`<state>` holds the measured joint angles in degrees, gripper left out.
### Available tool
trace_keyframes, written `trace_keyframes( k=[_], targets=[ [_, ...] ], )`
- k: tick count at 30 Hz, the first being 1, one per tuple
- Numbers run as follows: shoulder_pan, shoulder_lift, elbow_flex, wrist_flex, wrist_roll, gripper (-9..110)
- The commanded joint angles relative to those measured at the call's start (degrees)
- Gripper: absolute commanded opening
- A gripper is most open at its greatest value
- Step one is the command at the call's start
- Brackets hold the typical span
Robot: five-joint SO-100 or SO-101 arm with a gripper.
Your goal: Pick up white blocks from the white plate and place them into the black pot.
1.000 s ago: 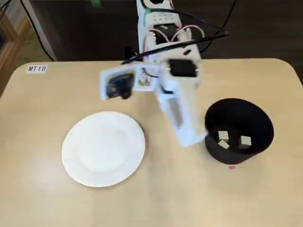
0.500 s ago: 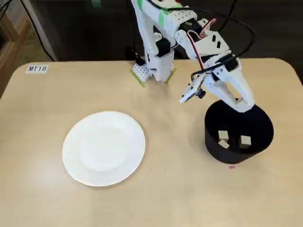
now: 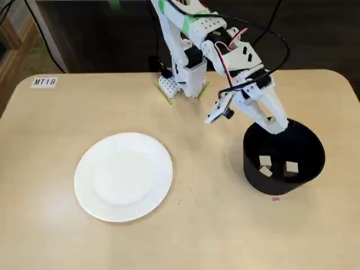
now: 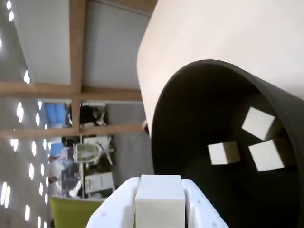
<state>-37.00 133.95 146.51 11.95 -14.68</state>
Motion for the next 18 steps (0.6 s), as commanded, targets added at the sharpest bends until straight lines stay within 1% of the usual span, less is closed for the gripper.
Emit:
trace_keyframes(
  k=[1,5,8,10,11,12,14,15,18],
  targets=[
    [1.67,-2.9,-3.08,-0.44,-1.41,2],
    [3.25,-4.83,-6.06,3.69,-4.04,24],
    [4.57,-6.77,-10.28,7.91,-5.54,31],
    [4.92,-8.09,-13.27,9.93,-6.77,32],
    [5.19,-8.96,-15.56,11.78,-7.56,32],
    [5.36,-9.84,-18.19,13.89,-8.0,27],
    [6.15,-10.28,-23.64,18.28,-8.09,6],
    [7.12,-10.2,-26.98,21.71,-7.65,-2],
    [12.13,-8.79,-37.88,34.54,-5.98,-2]
  ],
)
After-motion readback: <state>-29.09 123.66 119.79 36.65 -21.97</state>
